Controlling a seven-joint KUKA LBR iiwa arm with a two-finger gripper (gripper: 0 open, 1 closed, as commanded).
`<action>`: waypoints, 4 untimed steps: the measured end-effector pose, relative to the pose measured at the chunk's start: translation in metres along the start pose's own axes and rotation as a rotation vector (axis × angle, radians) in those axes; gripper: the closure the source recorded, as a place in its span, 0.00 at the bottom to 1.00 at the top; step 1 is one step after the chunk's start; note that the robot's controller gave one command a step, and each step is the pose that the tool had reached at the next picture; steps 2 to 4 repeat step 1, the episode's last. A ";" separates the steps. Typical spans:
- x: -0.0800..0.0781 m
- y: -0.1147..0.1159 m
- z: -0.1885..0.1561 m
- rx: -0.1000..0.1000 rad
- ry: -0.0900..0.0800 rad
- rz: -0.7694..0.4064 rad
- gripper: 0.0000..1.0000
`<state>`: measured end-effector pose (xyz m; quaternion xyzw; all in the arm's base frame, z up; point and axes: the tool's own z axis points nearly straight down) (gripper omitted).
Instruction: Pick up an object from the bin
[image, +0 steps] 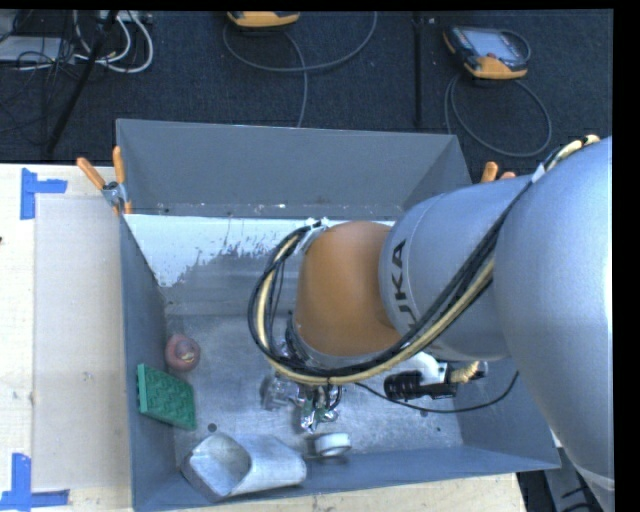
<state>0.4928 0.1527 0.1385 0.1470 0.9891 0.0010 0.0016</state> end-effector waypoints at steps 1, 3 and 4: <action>-0.001 0.000 -0.020 0.001 0.003 -0.001 1.00; -0.001 0.000 -0.020 0.001 0.003 -0.001 1.00; -0.001 0.000 -0.020 0.001 0.003 -0.001 1.00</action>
Offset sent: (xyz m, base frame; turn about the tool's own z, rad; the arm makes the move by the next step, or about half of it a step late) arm -0.0001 -0.0002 0.0197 0.0000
